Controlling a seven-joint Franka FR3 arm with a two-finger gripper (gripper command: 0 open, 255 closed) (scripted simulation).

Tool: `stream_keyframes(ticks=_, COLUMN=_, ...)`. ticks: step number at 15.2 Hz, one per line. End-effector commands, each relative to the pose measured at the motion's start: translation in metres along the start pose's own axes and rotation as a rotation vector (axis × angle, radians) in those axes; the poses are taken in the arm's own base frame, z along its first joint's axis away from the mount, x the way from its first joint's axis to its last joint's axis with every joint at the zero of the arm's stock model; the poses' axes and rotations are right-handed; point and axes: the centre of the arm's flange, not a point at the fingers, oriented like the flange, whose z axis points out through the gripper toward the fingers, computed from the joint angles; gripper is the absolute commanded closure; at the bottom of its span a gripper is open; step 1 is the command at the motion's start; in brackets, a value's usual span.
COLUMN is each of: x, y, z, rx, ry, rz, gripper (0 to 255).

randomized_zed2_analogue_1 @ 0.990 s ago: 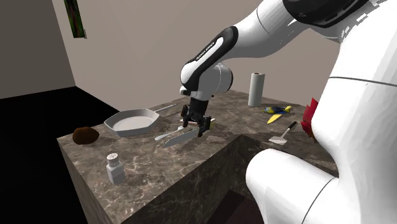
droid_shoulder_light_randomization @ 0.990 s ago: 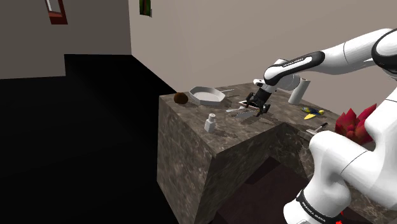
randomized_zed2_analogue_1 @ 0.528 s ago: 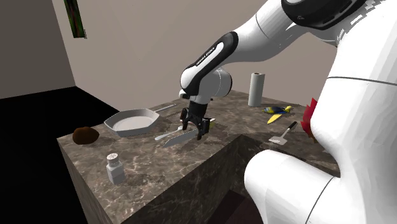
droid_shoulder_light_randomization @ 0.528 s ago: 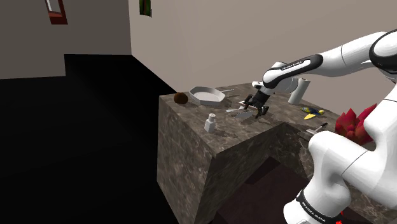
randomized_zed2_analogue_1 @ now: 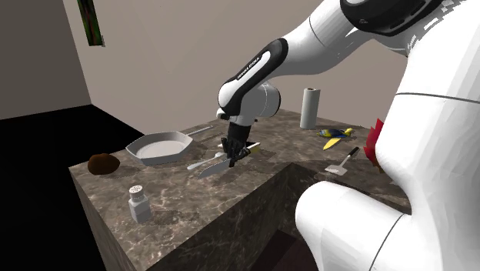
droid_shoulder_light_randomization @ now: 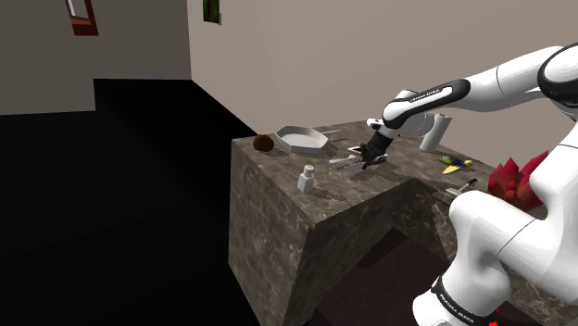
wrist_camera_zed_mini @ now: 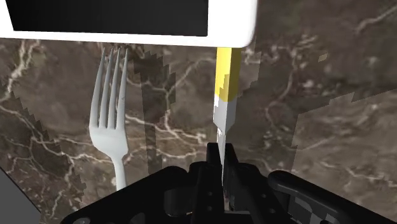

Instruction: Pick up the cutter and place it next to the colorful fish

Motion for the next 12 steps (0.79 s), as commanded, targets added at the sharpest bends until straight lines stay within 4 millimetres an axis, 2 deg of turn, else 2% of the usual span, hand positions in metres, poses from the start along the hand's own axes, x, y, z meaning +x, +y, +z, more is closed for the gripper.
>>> stream_keyframes(ticks=1, x=0.0, y=0.0, z=0.0, rx=0.0, ry=0.0, rz=0.0, gripper=255)
stream_keyframes(ticks=4, x=0.0, y=0.0, z=0.0, rx=0.0, ry=0.0, rz=0.0, gripper=255)
stream_keyframes(ticks=12, x=0.007, y=0.006, z=-0.041, rx=0.0, ry=0.0, rz=0.0, gripper=255)
